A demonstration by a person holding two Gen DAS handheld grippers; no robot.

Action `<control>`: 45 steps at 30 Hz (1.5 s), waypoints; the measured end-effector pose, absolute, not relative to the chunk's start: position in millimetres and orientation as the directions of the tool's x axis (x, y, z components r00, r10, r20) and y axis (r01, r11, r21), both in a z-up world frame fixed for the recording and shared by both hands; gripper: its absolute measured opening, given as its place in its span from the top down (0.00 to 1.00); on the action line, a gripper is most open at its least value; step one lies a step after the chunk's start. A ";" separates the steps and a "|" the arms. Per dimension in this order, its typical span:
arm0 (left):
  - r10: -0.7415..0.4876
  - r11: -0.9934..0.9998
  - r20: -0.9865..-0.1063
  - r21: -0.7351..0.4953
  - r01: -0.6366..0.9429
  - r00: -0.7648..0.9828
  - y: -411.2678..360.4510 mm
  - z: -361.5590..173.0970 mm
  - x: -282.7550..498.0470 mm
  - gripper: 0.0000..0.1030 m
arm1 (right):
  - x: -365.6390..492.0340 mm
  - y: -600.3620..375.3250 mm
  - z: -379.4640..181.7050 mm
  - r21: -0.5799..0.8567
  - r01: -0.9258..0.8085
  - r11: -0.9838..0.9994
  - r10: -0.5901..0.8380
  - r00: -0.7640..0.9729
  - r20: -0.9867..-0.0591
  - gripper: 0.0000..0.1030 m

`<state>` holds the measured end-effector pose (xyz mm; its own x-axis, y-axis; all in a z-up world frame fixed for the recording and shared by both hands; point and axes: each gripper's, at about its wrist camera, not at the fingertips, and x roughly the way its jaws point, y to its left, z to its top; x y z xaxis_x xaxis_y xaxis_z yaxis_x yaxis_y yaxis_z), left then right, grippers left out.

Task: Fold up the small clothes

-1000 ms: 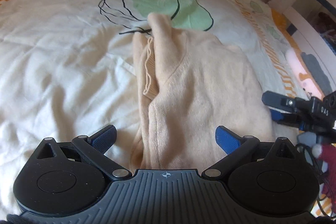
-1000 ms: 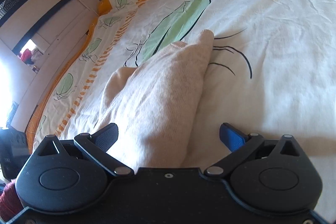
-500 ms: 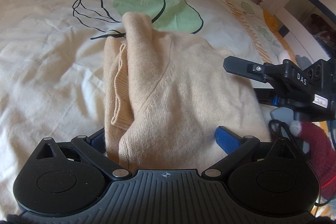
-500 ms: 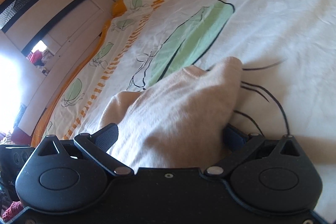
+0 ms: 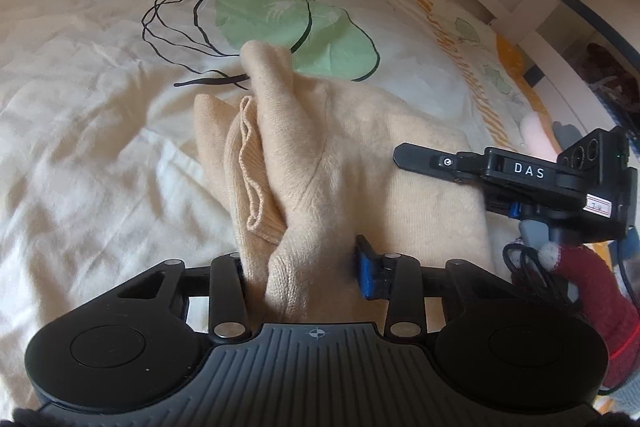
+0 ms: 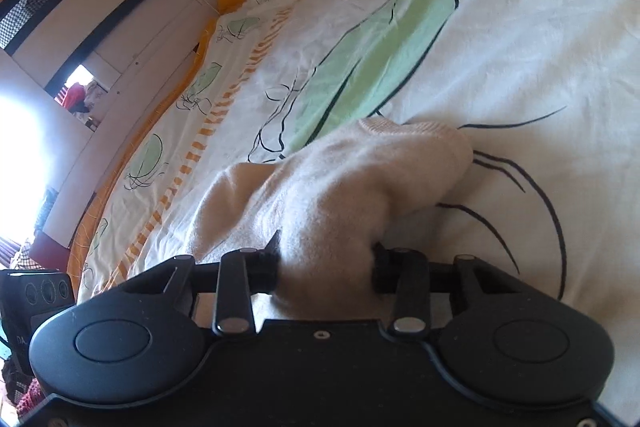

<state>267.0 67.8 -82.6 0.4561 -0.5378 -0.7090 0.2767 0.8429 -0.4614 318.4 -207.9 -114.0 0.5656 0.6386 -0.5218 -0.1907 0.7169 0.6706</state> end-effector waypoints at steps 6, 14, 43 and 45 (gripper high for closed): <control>-0.616 0.788 -0.673 -0.533 0.309 0.410 59.0 -66.0 237.7 0.66 | 287.2 -214.3 -89.6 0.653 -0.177 0.736 0.615 0.579 -0.536 0.54; -0.694 0.720 -0.627 -0.606 0.339 0.354 40.6 -54.4 168.4 0.69 | 212.9 -238.7 -67.5 0.615 -0.155 0.774 0.579 0.569 -0.585 0.56; -0.553 0.833 -0.695 -0.447 0.327 0.459 60.1 -55.2 58.2 0.59 | 105.0 -273.8 -75.2 0.526 -0.030 0.850 0.408 0.670 -0.620 0.29; -0.527 0.848 -0.678 -0.379 0.371 0.513 57.4 -35.8 52.1 0.59 | 94.1 -279.1 -71.2 0.569 -0.036 0.821 0.437 0.682 -0.587 0.29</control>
<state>52.1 57.4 -35.8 0.5127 -0.5271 -0.6777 0.3710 0.8479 -0.3787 94.1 -279.1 -71.2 0.6818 0.4368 -0.5868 -0.0364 0.8214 0.5692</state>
